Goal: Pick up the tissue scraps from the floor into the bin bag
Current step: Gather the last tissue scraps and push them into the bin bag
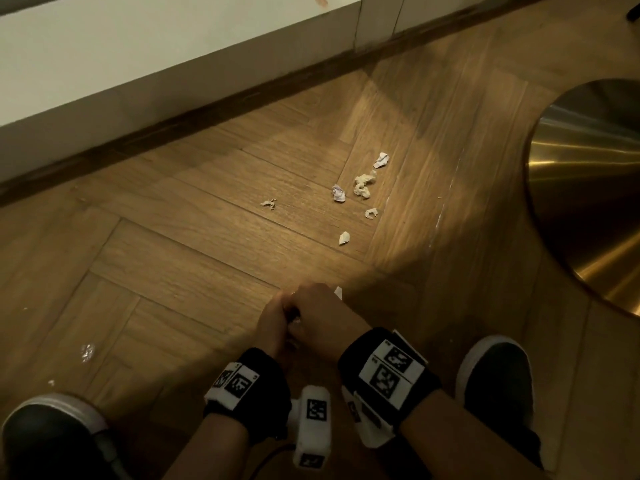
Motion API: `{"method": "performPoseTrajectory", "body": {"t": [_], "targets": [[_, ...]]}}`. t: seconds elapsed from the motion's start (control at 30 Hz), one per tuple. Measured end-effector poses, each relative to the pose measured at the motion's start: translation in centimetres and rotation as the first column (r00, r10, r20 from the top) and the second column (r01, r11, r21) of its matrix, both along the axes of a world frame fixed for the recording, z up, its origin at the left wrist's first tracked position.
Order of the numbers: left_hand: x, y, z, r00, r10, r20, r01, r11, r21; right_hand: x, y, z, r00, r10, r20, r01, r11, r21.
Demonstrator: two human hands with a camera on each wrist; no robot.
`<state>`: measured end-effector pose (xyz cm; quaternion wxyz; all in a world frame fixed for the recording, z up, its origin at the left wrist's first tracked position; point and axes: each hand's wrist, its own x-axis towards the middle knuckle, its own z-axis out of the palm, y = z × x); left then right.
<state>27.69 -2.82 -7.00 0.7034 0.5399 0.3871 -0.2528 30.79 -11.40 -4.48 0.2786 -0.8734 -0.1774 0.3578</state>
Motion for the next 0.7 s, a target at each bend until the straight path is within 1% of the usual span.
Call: {"method": "performPoseTrajectory", "body": {"t": [0.07, 0.1, 0.17, 0.2, 0.23, 0.3, 0.33, 0.37, 0.4, 0.47, 0.5, 0.53, 0.57, 0.6, 0.63, 0.67, 0.7], "targets": [[0.1, 0.6, -0.4, 0.983, 0.152, -0.098, -0.157, 0.987, -0.042, -0.3, -0.2, 0.3, 0.999, -0.012, -0.030, 0.013, 0.999, 0.034], [0.1, 0.6, -0.4, 0.975, 0.183, -0.127, -0.196, 0.976, -0.096, -0.4, -0.4, 0.5, 0.999, -0.020, -0.040, 0.022, 0.999, 0.043], [0.1, 0.6, -0.4, 0.971, 0.174, -0.161, -0.206, 0.956, -0.210, -0.2, -0.8, 1.0, 0.998, -0.036, -0.054, 0.039, 0.998, 0.058], [-0.1, 0.6, -0.7, 0.986, 0.113, -0.124, -0.137, 0.970, -0.203, 0.0, -1.0, 1.3, 0.998, -0.035, -0.050, 0.038, 0.998, 0.059], [0.0, 0.6, -0.5, 0.986, 0.087, -0.142, -0.111, 0.980, -0.168, 0.2, -1.3, 1.4, 0.999, -0.025, -0.044, 0.027, 0.998, 0.054], [0.1, 0.4, -0.8, 0.998, -0.052, -0.036, 0.051, 0.999, -0.010, 0.4, -1.6, 1.5, 0.999, 0.006, -0.048, -0.005, 1.000, 0.026], [0.1, 0.4, -1.0, 0.995, -0.102, 0.024, 0.100, 0.993, 0.059, 0.5, -1.7, 1.4, 0.998, 0.024, -0.052, -0.023, 1.000, 0.005], [0.3, 0.3, -0.8, 0.992, -0.122, 0.035, 0.118, 0.989, 0.091, 0.5, -1.7, 1.3, 0.998, 0.041, -0.050, -0.042, 0.999, -0.019], [0.3, 0.1, -1.0, 0.995, -0.089, 0.054, 0.084, 0.992, 0.089, 0.5, -1.7, 1.2, 0.997, 0.053, -0.049, -0.055, 0.998, -0.041], [0.8, -0.1, -0.9, 0.999, -0.050, 0.004, 0.050, 0.997, 0.053, 0.7, -1.8, 1.2, 0.997, 0.042, -0.071, -0.046, 0.997, -0.054], [1.2, -0.2, -0.8, 0.996, -0.091, -0.013, 0.092, 0.993, 0.080, 0.9, -2.1, 1.2, 0.995, 0.022, -0.096, -0.025, 0.999, -0.033], [1.5, -0.1, -0.7, 0.988, -0.157, 0.013, 0.152, 0.974, 0.168, 1.1, -2.3, 1.2, 0.993, -0.015, -0.118, 0.016, 1.000, 0.005], [2.0, -0.1, -0.7, 0.976, -0.215, 0.038, 0.202, 0.955, 0.215, 1.3, -2.6, 1.2, 0.989, -0.074, -0.129, 0.082, 0.995, 0.057], [2.6, 0.1, -0.9, 0.970, -0.237, 0.047, 0.220, 0.946, 0.239, 1.4, -3.0, 1.0, 0.979, -0.156, -0.129, 0.171, 0.979, 0.116], [3.3, 0.0, -1.0, 0.968, -0.243, 0.053, 0.225, 0.947, 0.231, 1.5, -3.6, 0.8, 0.958, -0.259, -0.127, 0.278, 0.946, 0.169], [3.9, 0.2, -1.4, 0.957, -0.279, 0.086, 0.249, 0.934, 0.258, 1.6, -4.3, 0.4, 0.917, -0.376, -0.135, 0.397, 0.896, 0.200], [4.7, 0.2, -1.3, 0.968, -0.244, 0.058, 0.223, 0.943, 0.247, 1.5, -5.1, -0.3, 0.865, -0.477, -0.154, 0.501, 0.841, 0.204]]}}
